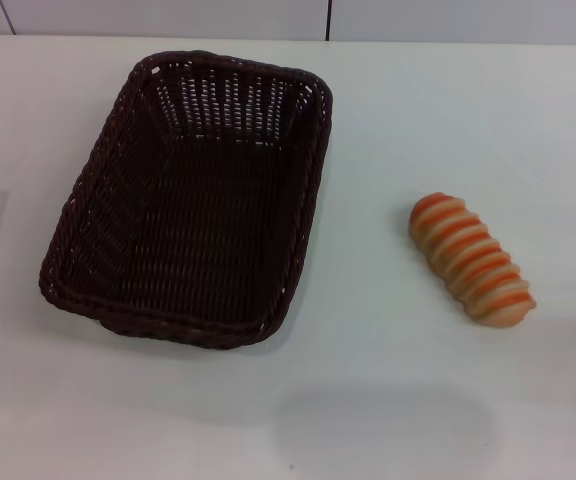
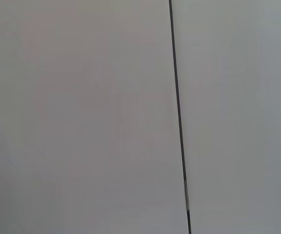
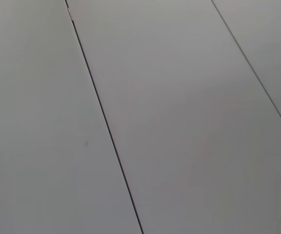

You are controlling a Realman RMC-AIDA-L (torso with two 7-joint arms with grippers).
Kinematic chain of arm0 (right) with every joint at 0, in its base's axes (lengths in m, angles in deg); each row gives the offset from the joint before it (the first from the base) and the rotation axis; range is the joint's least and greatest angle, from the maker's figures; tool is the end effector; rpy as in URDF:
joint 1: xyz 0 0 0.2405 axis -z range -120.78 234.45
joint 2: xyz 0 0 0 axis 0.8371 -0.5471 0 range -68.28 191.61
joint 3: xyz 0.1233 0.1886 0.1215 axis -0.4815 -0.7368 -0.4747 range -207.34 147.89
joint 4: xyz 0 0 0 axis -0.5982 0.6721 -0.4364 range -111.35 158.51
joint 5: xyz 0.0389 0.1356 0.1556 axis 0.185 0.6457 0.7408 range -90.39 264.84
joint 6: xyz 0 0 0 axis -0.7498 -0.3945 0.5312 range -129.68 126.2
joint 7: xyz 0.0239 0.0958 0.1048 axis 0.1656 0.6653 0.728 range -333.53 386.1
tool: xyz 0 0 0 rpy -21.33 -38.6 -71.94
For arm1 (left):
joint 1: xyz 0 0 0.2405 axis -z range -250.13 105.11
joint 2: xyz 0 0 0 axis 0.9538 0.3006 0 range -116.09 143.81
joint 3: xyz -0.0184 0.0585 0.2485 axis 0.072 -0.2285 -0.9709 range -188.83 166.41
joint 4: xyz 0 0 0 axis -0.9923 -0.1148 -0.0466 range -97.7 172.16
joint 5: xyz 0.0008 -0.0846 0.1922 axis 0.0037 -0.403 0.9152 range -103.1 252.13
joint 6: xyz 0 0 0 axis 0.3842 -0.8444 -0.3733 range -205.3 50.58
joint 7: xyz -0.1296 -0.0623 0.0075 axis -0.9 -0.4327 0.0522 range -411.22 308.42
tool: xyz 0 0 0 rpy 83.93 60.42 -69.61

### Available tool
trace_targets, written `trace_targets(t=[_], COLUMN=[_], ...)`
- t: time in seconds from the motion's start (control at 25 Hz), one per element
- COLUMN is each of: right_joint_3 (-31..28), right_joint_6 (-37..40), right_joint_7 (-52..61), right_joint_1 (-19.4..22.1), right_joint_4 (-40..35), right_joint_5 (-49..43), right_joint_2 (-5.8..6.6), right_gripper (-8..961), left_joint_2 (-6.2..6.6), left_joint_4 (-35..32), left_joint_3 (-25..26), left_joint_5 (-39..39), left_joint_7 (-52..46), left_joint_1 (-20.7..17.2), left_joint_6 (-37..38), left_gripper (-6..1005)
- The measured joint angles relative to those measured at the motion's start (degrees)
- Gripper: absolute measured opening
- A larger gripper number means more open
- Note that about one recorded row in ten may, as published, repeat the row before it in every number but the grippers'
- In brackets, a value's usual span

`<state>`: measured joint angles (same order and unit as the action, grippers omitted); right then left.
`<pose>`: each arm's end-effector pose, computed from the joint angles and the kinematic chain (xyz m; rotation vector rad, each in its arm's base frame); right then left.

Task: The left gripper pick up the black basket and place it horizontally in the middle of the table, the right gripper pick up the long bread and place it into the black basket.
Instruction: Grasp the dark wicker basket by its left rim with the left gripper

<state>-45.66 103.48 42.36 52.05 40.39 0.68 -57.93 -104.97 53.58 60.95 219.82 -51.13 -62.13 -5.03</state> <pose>0.3536 0.1749 0.0296 -1.0261 0.5277 1.0196 -0.3770 0.2673 0.0319 -1.3144 -0.4791 -0.5652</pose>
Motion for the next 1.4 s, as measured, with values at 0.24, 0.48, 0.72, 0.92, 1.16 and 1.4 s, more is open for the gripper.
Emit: trace_targets(t=[0.24,0.48,0.72,0.92,1.16,1.4], right_joint_3=[0.1,0.1,0.1,0.3,1.5,1.8], right_joint_6=[0.3,1.0,1.1,1.1,1.0,0.5], right_joint_7=[0.2,0.5,0.5,0.6,0.6,0.6], right_joint_1=[0.4,0.4,-0.1,-0.1,-0.2,-0.2], right_joint_4=[0.0,0.0,0.1,0.1,0.0,0.0], right_joint_5=[0.0,-0.1,-0.1,-0.1,-0.1,0.0], right_joint_2=[-0.02,0.01,0.1,0.13,0.24,0.24], right_gripper=[838,838,838,838,838,838], left_joint_2=[-0.01,0.01,0.06,0.2,1.55,7.12], left_joint_4=[0.0,-0.3,-0.3,0.3,10.2,50.0], left_joint_3=[0.0,0.3,0.2,-1.0,-2.3,1.7], left_joint_5=[0.0,0.0,0.0,0.5,2.6,9.3], left_joint_7=[0.0,-0.1,-0.1,-0.1,2.1,3.5], left_joint_1=[-0.1,-0.6,-1.0,-1.2,-3.7,-14.3], left_joint_6=[0.6,0.7,0.9,1.5,-1.0,-39.4], left_gripper=[801,801,800,800,801,801])
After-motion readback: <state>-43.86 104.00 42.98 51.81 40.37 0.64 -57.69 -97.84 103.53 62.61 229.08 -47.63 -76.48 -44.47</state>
